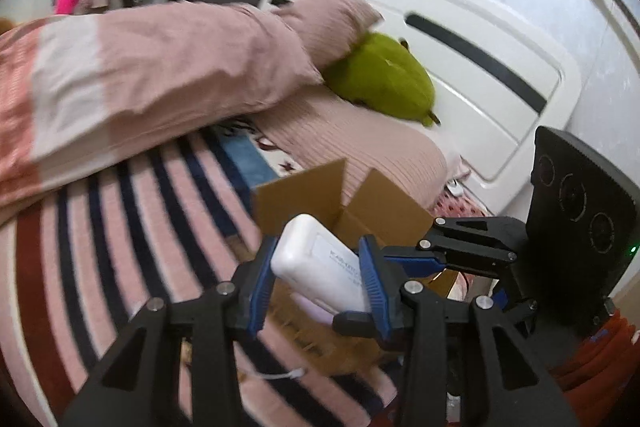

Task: Organize rigid objects
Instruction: 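Place the power bank into the cardboard box and open the right gripper, then grasp the gold bar with the right gripper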

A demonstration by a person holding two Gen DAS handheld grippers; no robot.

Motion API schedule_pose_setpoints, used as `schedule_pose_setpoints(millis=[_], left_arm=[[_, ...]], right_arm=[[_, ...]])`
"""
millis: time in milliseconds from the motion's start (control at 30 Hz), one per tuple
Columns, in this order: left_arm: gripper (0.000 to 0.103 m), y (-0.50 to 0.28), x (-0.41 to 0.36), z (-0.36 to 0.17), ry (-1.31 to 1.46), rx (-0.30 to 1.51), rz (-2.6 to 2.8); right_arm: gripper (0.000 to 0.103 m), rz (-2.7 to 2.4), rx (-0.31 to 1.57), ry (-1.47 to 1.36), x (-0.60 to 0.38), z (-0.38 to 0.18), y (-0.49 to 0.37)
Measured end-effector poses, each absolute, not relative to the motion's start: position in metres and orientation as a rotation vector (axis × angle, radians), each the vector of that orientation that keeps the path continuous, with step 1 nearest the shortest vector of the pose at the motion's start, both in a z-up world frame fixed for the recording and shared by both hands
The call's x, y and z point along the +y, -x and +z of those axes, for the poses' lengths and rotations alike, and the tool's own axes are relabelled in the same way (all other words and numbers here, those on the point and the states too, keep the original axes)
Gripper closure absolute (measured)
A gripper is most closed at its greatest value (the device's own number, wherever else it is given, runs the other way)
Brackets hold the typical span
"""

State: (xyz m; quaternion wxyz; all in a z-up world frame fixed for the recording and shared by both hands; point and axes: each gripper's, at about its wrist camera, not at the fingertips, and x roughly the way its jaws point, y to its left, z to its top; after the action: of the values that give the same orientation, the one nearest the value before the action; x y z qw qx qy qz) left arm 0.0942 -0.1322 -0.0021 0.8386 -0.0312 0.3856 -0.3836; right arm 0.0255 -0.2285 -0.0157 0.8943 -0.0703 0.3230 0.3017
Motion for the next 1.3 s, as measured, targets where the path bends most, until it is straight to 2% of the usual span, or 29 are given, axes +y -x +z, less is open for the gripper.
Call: schedule_pose_setpoints(millis=[133, 400, 467, 533, 600, 633, 733, 867, 933, 1033, 1300], left_arm=[[0.065, -0.108, -0.182, -0.016, -0.027, 0.905, -0.850], [0.064, -0.121, -0.229, -0.040, -0.164, 1.052, -0.817], [0.061, -0.121, -0.233, -0.043, -0.188, 1.061, -0.798], [0.047, -0.119, -0.233, -0.040, -0.186, 1.057, -0.796], [0.039, -0.117, -0.226, -0.034, -0.181, 1.034, -0.791], [0.035, -0.115, -0.222, -0.030, -0.178, 1.017, -0.782], [0.034, -0.106, -0.201, -0.016, -0.174, 0.960, -0.739], [0.032, -0.091, -0.151, 0.005, -0.132, 0.875, -0.660], [0.025, -0.082, -0.125, 0.012, -0.102, 0.837, -0.614], [0.023, -0.068, -0.083, 0.016, -0.053, 0.783, -0.558], [0.023, -0.040, 0.011, -0.020, 0.047, 0.732, -0.423]], right_arm=[[0.072, 0.555, 0.755, 0.114, -0.265, -0.022, -0.036], [0.072, 0.471, 0.959, 0.175, -0.287, -0.051, -0.062], [0.072, 0.456, 0.992, 0.188, -0.290, -0.056, -0.063], [0.072, 0.423, 1.017, 0.198, -0.291, -0.060, -0.061], [0.070, 0.410, 1.022, 0.205, -0.291, -0.060, -0.060], [0.066, 0.405, 1.017, 0.210, -0.290, -0.058, -0.058], [0.060, 0.404, 0.980, 0.218, -0.286, -0.051, -0.052], [0.060, 0.486, 0.905, 0.184, -0.268, -0.031, -0.036], [0.059, 0.546, 0.850, 0.169, -0.254, -0.020, -0.025], [0.059, 0.643, 0.780, 0.162, -0.224, -0.008, -0.011], [0.060, 0.779, 0.799, 0.238, -0.131, -0.037, 0.002]])
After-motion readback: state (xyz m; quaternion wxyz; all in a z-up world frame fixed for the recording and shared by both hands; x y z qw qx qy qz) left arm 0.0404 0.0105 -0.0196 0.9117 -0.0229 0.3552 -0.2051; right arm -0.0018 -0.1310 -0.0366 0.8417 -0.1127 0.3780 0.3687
